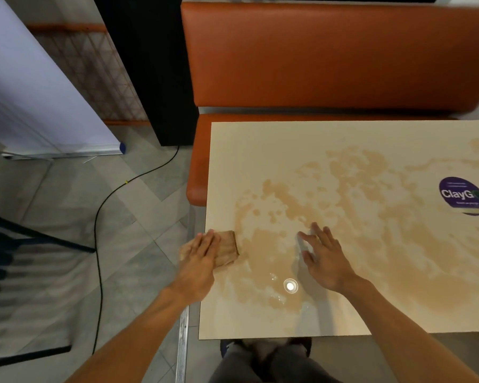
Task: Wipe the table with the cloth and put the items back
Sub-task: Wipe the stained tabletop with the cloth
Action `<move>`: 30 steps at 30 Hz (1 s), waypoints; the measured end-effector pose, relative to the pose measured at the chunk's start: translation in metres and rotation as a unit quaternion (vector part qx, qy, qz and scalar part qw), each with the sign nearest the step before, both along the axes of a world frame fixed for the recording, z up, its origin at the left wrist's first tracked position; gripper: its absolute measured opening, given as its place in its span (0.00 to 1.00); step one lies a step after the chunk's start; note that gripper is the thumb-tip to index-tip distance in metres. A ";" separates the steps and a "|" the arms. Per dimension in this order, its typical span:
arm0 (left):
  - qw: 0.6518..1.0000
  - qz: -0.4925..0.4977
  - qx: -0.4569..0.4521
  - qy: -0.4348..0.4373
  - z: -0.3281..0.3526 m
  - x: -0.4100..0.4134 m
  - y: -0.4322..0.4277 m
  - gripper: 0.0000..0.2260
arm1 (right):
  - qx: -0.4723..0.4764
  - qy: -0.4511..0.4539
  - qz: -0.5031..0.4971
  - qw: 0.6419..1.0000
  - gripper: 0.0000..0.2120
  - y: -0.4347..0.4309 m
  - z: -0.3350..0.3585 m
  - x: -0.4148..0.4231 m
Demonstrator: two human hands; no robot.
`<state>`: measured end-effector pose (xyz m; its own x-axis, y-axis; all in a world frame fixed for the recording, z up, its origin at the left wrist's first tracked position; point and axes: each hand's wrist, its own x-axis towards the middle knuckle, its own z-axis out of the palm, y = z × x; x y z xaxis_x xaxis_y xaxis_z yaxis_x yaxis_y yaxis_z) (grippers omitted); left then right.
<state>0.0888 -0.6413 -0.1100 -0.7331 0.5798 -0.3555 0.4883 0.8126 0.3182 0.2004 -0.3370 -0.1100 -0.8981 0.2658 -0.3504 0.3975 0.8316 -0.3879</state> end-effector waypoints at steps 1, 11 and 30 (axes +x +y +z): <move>1.000 0.009 -0.005 -0.007 0.002 0.013 -0.001 0.36 | 0.001 0.000 0.003 1.000 0.23 -0.001 0.000 0.000; 0.987 0.116 -0.113 -0.010 0.027 0.108 0.032 0.35 | -0.004 -0.021 0.029 0.999 0.25 0.003 0.004 0.000; 0.952 0.148 0.056 -0.262 0.076 0.117 0.061 0.18 | 0.016 0.023 0.100 0.995 0.21 0.017 0.012 0.003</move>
